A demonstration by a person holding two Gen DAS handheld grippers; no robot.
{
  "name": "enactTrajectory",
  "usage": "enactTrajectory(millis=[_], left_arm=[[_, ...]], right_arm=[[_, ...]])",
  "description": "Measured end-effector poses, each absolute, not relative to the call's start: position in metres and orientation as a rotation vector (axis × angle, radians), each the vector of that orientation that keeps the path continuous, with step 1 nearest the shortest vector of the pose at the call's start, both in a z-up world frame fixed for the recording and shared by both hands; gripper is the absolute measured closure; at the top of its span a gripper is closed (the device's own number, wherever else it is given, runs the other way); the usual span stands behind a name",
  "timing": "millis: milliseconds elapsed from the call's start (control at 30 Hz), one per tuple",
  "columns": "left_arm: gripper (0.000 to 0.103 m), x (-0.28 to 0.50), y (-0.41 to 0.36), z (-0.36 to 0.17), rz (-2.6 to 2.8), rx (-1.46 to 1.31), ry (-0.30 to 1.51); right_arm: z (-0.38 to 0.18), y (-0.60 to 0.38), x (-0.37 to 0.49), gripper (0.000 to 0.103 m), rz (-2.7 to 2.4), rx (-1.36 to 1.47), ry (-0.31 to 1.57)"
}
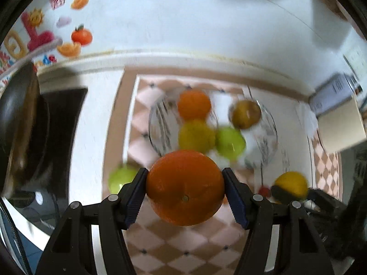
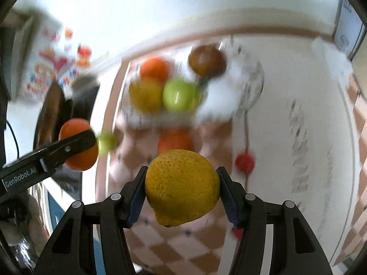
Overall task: Organize fruits
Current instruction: 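Lower the orange onto the plate with the left tool while the right tool places the lemon, then open both tools and lift them away from the plate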
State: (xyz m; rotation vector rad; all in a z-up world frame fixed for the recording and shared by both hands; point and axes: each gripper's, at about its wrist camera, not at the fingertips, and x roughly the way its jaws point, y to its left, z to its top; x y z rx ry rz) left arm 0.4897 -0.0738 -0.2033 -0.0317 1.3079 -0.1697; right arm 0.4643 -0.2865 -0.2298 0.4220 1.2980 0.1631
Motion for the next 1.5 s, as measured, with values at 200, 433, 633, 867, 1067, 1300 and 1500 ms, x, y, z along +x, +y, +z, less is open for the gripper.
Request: enactTrajectory(millis=[200, 433, 633, 867, 1067, 1300, 1500], left_arm=[[0.04, 0.557, -0.065, -0.23, -0.11, -0.024, 1.369], [0.04, 0.592, -0.057, -0.285, -0.083, -0.055, 1.518], [0.039, 0.598, -0.054, -0.305, -0.073, -0.047, 1.547], [0.038, 0.6, -0.054, -0.308, -0.073, -0.068, 1.563], [0.014, 0.601, -0.052, -0.3, -0.072, -0.086, 1.583], [0.014, 0.574, -0.054, -0.27, -0.068, -0.054, 1.521], [0.014, 0.539, -0.061, -0.228, -0.055, 0.02, 1.379]], right_arm=[[-0.245, -0.325, 0.541, 0.042, 0.087, 0.449, 1.309], [-0.291, -0.323, 0.575, 0.042, 0.082, 0.391, 1.423], [-0.311, -0.306, 0.577, 0.042, 0.1, 0.352, 1.471], [-0.321, -0.302, 0.582, 0.041, 0.089, 0.354, 1.514], [-0.312, -0.306, 0.581, 0.016, 0.077, 0.397, 1.498], [-0.292, -0.3, 0.571, 0.01, 0.05, 0.341, 1.487], [-0.255, -0.293, 0.551, 0.01, 0.003, 0.239, 1.418]])
